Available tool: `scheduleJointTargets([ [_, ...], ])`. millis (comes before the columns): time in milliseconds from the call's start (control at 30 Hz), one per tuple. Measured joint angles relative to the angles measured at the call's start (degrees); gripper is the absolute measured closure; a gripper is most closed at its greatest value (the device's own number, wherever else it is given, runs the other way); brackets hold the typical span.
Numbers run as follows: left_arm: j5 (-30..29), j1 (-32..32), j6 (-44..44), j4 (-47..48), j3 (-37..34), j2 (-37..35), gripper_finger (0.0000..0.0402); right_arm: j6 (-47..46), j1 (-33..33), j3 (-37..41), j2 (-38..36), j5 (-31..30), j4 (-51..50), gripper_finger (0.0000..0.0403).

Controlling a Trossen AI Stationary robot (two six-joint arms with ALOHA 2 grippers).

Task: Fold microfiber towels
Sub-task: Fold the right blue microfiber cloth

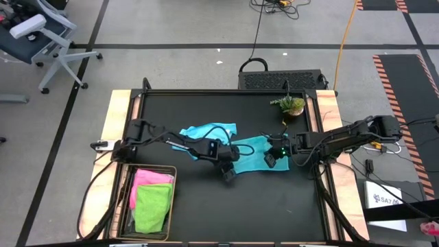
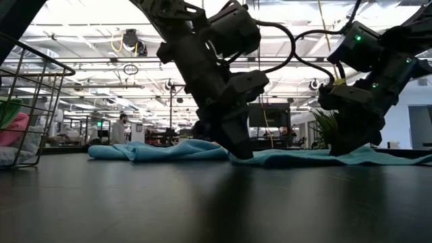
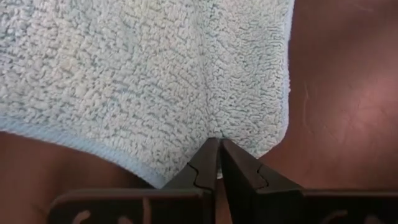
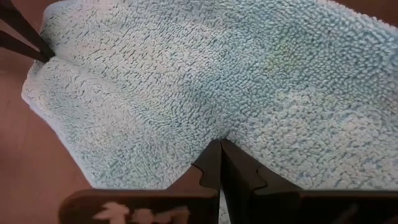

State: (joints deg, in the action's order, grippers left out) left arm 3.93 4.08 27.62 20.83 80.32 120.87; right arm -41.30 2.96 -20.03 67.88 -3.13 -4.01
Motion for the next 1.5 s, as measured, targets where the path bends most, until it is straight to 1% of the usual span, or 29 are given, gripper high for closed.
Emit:
scheduleJointTargets([
  [233,-1.78,0.43,1.53,-3.54,-0.34,-1.39,0.0376,0.41,-0.02,0.0,-0.03,1.06,-0.53,0.0403],
  [367,-2.27,-0.33,1.48,-4.77,-0.3,-1.52,0.0376,-0.64,-0.32,-0.88,-2.29,8.97,-2.26,0.0403],
  [467,-2.49,-1.06,1.39,-5.15,-0.3,-1.48,0.0376,0.78,-1.2,-4.49,-6.03,9.3,-4.89,0.0403],
  [533,-2.55,-1.58,1.11,-5.81,-0.3,-1.48,0.0376,1.91,-1.29,-8.02,-8.46,9.16,-10.36,0.0403],
  [633,-2.54,-2.23,0.08,-7.48,-0.3,-1.48,0.0376,2.66,-1.45,-13.64,-11.06,9.11,-21.34,0.0403],
  [733,-2.5,-2.9,-1.16,-8.43,-0.3,-1.48,0.0376,0.62,-2.95,-18.33,-12.34,9.09,-32.51,0.0403],
  [800,-2.52,-3.35,-1.87,-8.55,-0.3,-1.48,0.0376,-3.13,-5.02,-19.8,-12.33,9.66,-39.53,0.0403],
  [867,-2.5,-3.74,-2.69,-8.65,-0.3,-1.48,0.0376,-8.89,-7.51,-20.77,-12.41,12.02,-43.8,0.0403],
  [967,-2.49,-4.17,-4.63,-8.65,-0.3,-1.48,0.0376,-20.33,-12.1,-20.83,-12.36,17.58,-46.14,0.0403],
  [1067,-2.05,-4.68,-6.94,-8.66,-0.3,-1.5,0.0376,-30.83,-17.61,-20.85,-12.23,19.78,-45.14,0.0403],
  [1133,-0.92,-5.36,-8.88,-8.63,-0.3,-1.5,0.0376,-37.11,-21.1,-20.85,-11.6,19.52,-45.84,0.0403],
  [1200,0.28,-6.07,-10.51,-8.64,-0.3,-1.5,0.0376,-42.65,-23.99,-20.85,-10.52,17.8,-46.96,0.0403],
  [1267,1.85,-6.85,-11.94,-8.64,-0.27,-1.5,0.0376,-46.33,-26.07,-20.8,-9.35,16.47,-48.35,0.0403],
  [1400,5.34,-8.13,-13.8,-8.64,-0.27,-1.5,0.0376,-49.62,-28.19,-19.73,-7.75,14.63,-46.83,0.0396],
  [1500,6.95,-8.72,-14.41,-8.62,-0.27,-1.5,0.0376,-50.3,-28.2,-18.1,-7.02,13.65,-44.28,0.0375],
])
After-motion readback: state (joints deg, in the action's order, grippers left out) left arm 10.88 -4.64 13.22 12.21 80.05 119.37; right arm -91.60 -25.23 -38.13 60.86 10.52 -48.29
